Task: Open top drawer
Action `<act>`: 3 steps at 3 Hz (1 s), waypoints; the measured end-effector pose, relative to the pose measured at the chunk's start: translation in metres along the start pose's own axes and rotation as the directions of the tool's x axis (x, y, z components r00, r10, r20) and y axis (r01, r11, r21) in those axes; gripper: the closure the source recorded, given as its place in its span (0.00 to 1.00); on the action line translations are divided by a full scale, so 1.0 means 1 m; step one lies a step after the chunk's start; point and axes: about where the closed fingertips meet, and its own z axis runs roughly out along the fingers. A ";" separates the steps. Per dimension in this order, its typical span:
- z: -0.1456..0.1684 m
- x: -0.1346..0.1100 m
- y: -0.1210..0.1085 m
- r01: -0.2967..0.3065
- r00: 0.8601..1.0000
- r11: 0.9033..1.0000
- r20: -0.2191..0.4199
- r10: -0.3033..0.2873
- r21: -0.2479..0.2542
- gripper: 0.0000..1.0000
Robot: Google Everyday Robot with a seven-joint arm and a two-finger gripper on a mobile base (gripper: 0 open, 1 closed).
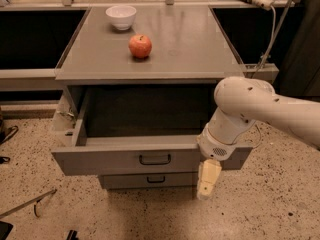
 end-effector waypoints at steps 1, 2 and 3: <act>0.001 0.004 0.012 -0.007 1.000 1.000 0.009 0.007 -0.020 0.00; -0.003 0.010 0.055 -0.013 0.999 0.998 0.045 0.016 -0.057 0.00; -0.004 0.009 0.055 -0.019 0.998 0.999 0.057 0.022 -0.044 0.00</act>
Offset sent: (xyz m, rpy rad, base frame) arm -0.1687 -0.0275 0.0045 0.1260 0.1874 -0.0663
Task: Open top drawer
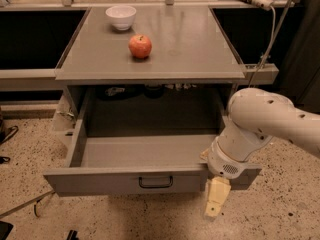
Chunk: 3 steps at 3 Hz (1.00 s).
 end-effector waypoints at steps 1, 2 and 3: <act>-0.002 0.015 0.020 -0.032 0.999 0.999 -0.016 0.032 -0.011 0.00; -0.004 0.024 0.037 -0.059 0.998 0.998 -0.022 0.058 -0.030 0.00; -0.004 0.036 0.061 -0.101 0.995 0.993 -0.028 0.099 -0.063 0.00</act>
Offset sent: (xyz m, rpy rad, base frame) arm -0.1220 -0.0559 0.0052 -0.0409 0.1899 -0.1210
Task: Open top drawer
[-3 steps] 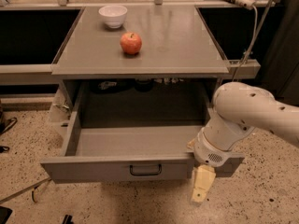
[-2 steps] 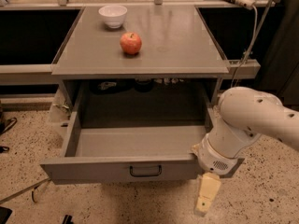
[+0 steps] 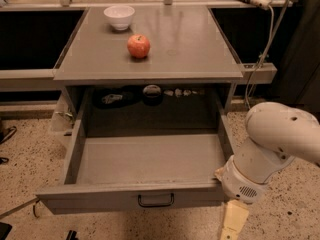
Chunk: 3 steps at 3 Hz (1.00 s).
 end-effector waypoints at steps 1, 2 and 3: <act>0.003 0.013 0.022 -0.041 0.999 0.999 -0.006 0.041 -0.026 0.00; 0.003 0.013 0.022 -0.041 0.999 0.999 -0.006 0.040 -0.027 0.00; 0.014 0.015 0.035 -0.029 1.000 0.996 -0.010 0.028 -0.083 0.00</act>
Offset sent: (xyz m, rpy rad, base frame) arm -0.0251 -0.0069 0.0005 -0.0063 0.0390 -0.0288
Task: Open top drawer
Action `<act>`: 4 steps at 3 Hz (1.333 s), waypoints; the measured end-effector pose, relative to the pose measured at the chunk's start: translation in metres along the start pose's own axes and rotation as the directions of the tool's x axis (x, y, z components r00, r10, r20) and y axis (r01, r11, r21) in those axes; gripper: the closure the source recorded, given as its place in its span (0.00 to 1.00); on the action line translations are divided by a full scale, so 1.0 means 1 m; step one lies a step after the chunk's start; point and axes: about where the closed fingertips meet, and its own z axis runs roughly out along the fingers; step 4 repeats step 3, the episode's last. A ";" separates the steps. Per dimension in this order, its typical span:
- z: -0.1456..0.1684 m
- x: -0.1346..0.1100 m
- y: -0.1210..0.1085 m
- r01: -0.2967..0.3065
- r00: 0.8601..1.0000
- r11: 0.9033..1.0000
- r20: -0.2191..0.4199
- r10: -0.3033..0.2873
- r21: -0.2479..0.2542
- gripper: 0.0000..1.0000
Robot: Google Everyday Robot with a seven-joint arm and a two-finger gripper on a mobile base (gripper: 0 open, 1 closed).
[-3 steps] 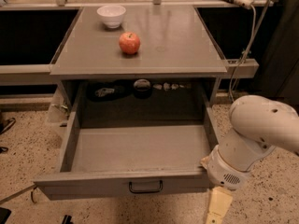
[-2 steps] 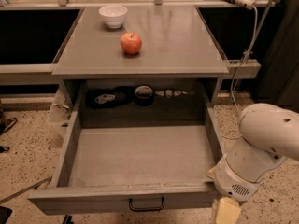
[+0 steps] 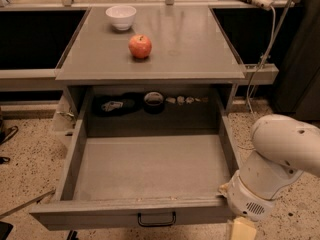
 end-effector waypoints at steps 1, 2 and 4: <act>0.003 0.003 0.009 0.000 1.000 1.000 0.001 0.000 -0.029 0.00; 0.010 0.012 0.029 -0.019 1.000 0.997 0.002 0.019 -0.074 0.00; 0.011 0.016 0.039 -0.033 0.999 0.995 0.001 0.034 -0.094 0.00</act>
Offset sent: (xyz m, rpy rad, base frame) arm -0.1388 -0.0138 0.0007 0.0667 0.2772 -0.0321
